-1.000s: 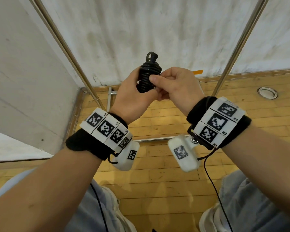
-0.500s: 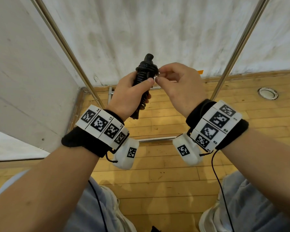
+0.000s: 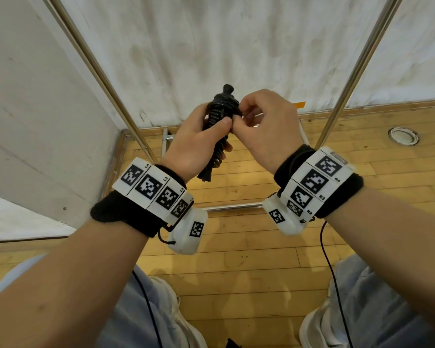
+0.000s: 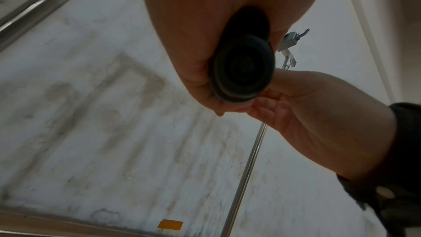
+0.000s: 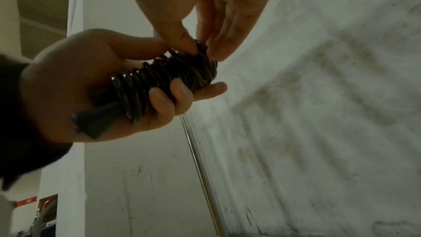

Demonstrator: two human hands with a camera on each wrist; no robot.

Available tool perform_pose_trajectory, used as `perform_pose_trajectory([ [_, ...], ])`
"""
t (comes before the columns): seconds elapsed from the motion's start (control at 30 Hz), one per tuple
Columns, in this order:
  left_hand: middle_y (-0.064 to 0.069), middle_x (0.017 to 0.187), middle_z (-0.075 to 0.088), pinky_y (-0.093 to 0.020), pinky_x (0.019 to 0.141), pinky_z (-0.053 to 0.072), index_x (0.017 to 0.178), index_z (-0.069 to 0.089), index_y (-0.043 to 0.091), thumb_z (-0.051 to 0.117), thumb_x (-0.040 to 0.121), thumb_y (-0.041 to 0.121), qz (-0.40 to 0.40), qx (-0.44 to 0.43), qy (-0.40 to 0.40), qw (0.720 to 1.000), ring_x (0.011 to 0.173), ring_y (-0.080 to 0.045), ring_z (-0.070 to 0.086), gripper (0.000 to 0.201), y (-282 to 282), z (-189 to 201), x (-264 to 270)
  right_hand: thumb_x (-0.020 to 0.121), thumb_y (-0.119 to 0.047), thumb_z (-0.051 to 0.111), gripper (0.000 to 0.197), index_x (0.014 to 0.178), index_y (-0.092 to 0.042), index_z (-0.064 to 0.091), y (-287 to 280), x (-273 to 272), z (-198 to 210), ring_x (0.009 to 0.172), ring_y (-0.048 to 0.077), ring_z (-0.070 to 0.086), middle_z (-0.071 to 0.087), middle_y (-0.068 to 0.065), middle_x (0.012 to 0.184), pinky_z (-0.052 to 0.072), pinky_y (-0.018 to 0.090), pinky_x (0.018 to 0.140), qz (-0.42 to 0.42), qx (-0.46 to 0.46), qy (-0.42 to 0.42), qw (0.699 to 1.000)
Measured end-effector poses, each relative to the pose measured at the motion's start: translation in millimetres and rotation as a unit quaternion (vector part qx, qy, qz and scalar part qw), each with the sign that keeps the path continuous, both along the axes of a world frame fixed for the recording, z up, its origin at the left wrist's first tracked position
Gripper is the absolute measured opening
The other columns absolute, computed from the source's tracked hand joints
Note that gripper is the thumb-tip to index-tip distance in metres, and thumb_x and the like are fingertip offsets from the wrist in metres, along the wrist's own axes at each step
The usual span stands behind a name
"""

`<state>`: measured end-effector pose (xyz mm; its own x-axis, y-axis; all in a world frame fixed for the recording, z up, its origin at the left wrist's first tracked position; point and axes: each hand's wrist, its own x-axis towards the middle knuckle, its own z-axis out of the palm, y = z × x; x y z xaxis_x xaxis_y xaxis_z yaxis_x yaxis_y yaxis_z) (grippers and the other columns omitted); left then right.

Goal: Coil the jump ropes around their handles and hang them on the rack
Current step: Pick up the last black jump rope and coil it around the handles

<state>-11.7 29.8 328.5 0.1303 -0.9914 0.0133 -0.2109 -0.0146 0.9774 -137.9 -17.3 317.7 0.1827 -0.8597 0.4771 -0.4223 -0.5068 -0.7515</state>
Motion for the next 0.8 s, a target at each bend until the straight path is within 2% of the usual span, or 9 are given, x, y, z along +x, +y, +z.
perform_pose_trajectory([
  [0.13, -0.008, 0.088, 0.060, -0.037, 0.059, 0.052, 0.126, 0.050, 0.007, 0.047, 0.099, 0.015, -0.019, 0.004, -0.034, 0.999, 0.067, -0.020, 0.062, 0.027, -0.2, 0.9, 2.5, 0.079, -0.014, 0.064, 0.005, 0.083, -0.014, 0.061, 2.5, -1.6, -1.7, 0.065, 0.002, 0.050, 0.047, -0.016, 0.077, 0.043, 0.009, 0.063, 0.011, -0.005, 0.010, 1.000],
  [0.27, -0.011, 0.085, 0.053, -0.033, 0.052, 0.048, 0.111, 0.056, 0.011, 0.043, 0.101, 0.017, -0.057, 0.021, -0.027, 0.998, 0.062, -0.019, 0.057, 0.017, -0.2, 3.6, 4.1, 0.078, -0.011, 0.062, 0.005, 0.079, -0.008, 0.059, 3.5, -3.1, -0.1, 0.066, 0.011, 0.050, 0.048, -0.009, 0.080, 0.041, 0.014, 0.061, 0.023, -0.046, 0.036, 0.998],
  [0.4, -0.004, 0.081, 0.055, -0.036, 0.056, 0.051, 0.123, 0.050, 0.012, 0.046, 0.101, 0.020, -0.035, 0.008, -0.082, 0.996, 0.064, -0.018, 0.058, 0.024, -0.5, 4.5, 6.1, 0.081, -0.006, 0.061, 0.003, 0.084, -0.005, 0.063, 6.0, -0.8, -0.4, 0.074, 0.014, 0.055, 0.051, -0.003, 0.086, 0.047, 0.018, 0.067, 0.048, -0.033, 0.017, 0.998],
  [0.5, -0.004, 0.084, 0.055, -0.033, 0.053, 0.051, 0.127, 0.047, 0.013, 0.045, 0.101, 0.021, -0.036, -0.003, -0.102, 0.994, 0.064, -0.016, 0.059, 0.028, -1.4, 4.6, 7.1, 0.079, -0.005, 0.063, 0.011, 0.077, -0.016, 0.060, 4.5, 1.2, 2.3, 0.070, 0.004, 0.051, 0.050, -0.010, 0.080, 0.041, 0.007, 0.065, 0.050, 0.027, -0.024, 0.998],
  [0.57, -0.006, 0.088, 0.056, -0.034, 0.054, 0.053, 0.128, 0.047, 0.011, 0.044, 0.101, 0.022, -0.049, 0.012, -0.084, 0.995, 0.066, -0.018, 0.061, 0.029, -2.1, 6.1, 8.5, 0.076, -0.005, 0.063, 0.015, 0.074, -0.018, 0.057, 1.9, 0.6, 5.2, 0.066, 0.001, 0.048, 0.047, -0.013, 0.076, 0.040, 0.006, 0.063, 0.064, 0.050, -0.031, 0.996],
  [0.63, -0.009, 0.097, 0.057, -0.035, 0.058, 0.056, 0.130, 0.045, 0.009, 0.044, 0.102, 0.022, -0.065, 0.041, -0.055, 0.996, 0.070, -0.023, 0.065, 0.031, -2.2, 7.7, 10.9, 0.075, -0.005, 0.063, 0.013, 0.076, -0.017, 0.057, -0.5, -0.8, 6.5, 0.066, 0.002, 0.047, 0.046, -0.012, 0.076, 0.039, 0.007, 0.062, 0.085, 0.065, -0.018, 0.994],
  [0.7, -0.014, 0.105, 0.059, -0.033, 0.058, 0.056, 0.133, 0.042, 0.009, 0.044, 0.101, 0.021, -0.066, 0.064, -0.037, 0.995, 0.075, -0.027, 0.067, 0.034, -1.4, 8.6, 11.9, 0.076, -0.005, 0.065, 0.013, 0.080, -0.015, 0.057, -0.7, -1.6, 5.2, 0.069, 0.009, 0.049, 0.046, -0.008, 0.081, 0.040, 0.008, 0.063, 0.113, 0.077, 0.006, 0.991],
  [0.8, -0.012, 0.099, 0.061, -0.032, 0.054, 0.053, 0.132, 0.038, 0.008, 0.045, 0.101, 0.022, -0.055, 0.074, -0.035, 0.995, 0.070, -0.022, 0.065, 0.035, -1.9, 7.5, 12.4, 0.074, -0.012, 0.073, 0.019, 0.084, -0.014, 0.057, 0.4, -1.9, 3.1, 0.072, 0.014, 0.054, 0.046, -0.006, 0.086, 0.046, 0.016, 0.069, 0.146, 0.082, 0.026, 0.985],
])
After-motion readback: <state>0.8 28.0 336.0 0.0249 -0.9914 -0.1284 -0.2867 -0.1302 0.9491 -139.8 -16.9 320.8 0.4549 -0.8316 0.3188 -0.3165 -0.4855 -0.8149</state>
